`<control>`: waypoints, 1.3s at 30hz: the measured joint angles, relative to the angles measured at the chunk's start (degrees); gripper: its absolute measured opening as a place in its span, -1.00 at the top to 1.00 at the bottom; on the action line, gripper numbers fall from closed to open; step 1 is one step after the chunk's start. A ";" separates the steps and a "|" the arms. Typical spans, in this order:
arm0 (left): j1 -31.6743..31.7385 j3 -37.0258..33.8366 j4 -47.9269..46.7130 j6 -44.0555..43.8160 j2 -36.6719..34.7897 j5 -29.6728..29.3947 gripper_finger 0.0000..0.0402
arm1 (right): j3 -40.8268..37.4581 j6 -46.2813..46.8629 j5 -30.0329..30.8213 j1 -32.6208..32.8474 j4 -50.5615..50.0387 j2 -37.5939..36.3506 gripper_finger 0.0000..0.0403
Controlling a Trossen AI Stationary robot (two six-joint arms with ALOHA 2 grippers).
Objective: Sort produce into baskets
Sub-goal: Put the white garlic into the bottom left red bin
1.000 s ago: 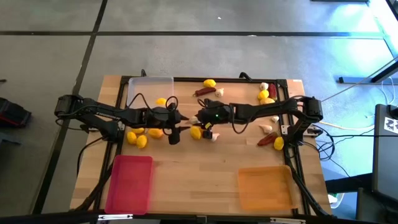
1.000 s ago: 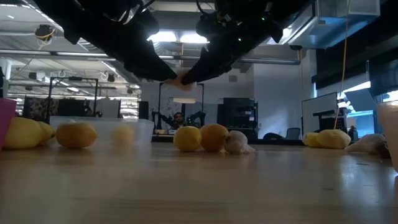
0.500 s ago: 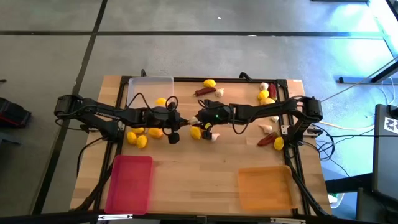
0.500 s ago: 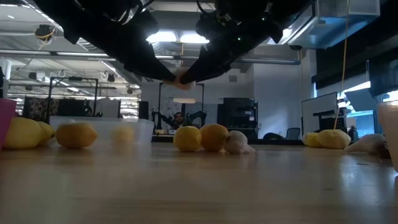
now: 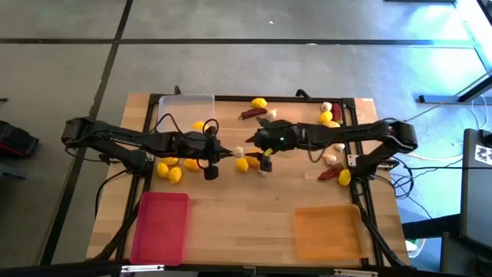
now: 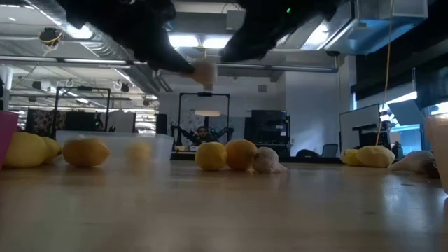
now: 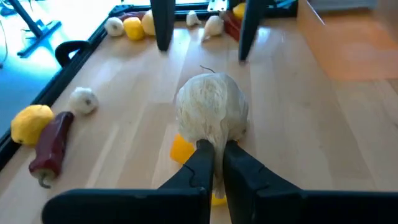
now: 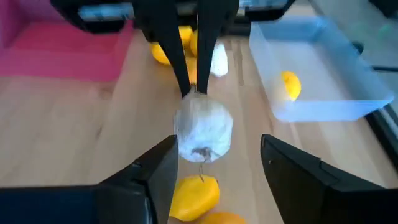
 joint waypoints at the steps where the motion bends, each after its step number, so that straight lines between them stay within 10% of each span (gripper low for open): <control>1: -0.46 0.60 -2.13 -0.13 -0.37 -0.33 0.91 | 0.02 -0.51 0.04 0.32 -2.31 -1.34 -0.11; 19: -15.97 15.03 -38.69 -14.50 -0.78 -1.24 0.88 | -2.64 -0.72 1.01 3.28 -19.14 -5.05 -0.12; 39: -42.01 17.08 -61.71 -74.75 -0.80 9.10 0.88 | -4.75 2.30 3.63 3.17 -17.76 -5.01 -0.12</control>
